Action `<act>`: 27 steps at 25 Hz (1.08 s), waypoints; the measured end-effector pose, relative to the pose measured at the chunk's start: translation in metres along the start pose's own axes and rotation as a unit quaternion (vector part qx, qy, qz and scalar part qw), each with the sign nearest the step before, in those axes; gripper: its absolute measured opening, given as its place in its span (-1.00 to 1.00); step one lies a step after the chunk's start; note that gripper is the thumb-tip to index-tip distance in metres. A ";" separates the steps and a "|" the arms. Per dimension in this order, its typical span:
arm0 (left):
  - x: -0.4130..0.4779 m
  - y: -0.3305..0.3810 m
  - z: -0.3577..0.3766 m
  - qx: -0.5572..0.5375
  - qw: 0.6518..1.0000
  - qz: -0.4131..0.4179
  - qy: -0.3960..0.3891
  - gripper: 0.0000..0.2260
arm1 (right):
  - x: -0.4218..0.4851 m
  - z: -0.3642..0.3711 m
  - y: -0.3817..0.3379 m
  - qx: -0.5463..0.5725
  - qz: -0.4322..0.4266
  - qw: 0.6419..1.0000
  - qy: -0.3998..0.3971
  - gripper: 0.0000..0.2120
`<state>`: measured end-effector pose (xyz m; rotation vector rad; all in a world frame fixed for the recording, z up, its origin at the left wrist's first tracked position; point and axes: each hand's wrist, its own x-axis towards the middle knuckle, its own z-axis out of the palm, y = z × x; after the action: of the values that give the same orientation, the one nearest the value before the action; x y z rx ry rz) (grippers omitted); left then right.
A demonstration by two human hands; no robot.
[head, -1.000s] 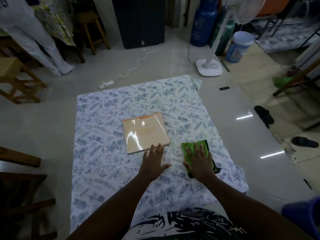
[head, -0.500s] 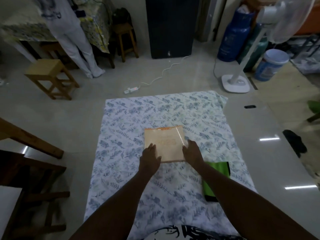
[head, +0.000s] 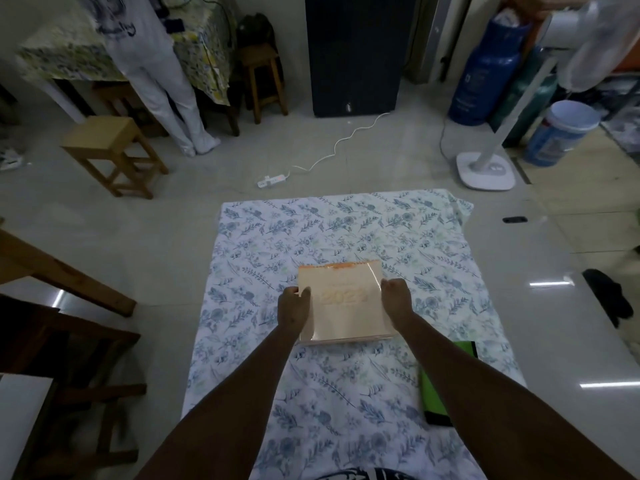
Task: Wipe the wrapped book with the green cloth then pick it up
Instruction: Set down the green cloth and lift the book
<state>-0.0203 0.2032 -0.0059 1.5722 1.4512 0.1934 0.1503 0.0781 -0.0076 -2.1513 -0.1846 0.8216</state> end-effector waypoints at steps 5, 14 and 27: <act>-0.005 0.018 -0.004 -0.121 0.990 0.053 0.053 -0.65 | -0.008 -0.005 -0.012 0.118 -0.047 0.988 0.094 -0.62; -0.030 0.040 -0.014 -0.168 0.976 0.113 0.084 -0.58 | -0.035 -0.026 -0.024 0.152 -0.114 0.973 0.131 -0.51; -0.052 0.045 -0.021 -0.096 0.977 0.151 0.114 -0.56 | -0.042 -0.038 -0.020 0.042 -0.158 0.975 0.151 -0.41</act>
<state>-0.0177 0.1771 0.0613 1.6433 1.3110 0.6929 0.1432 0.0507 0.0456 -2.0655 -0.3181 0.3099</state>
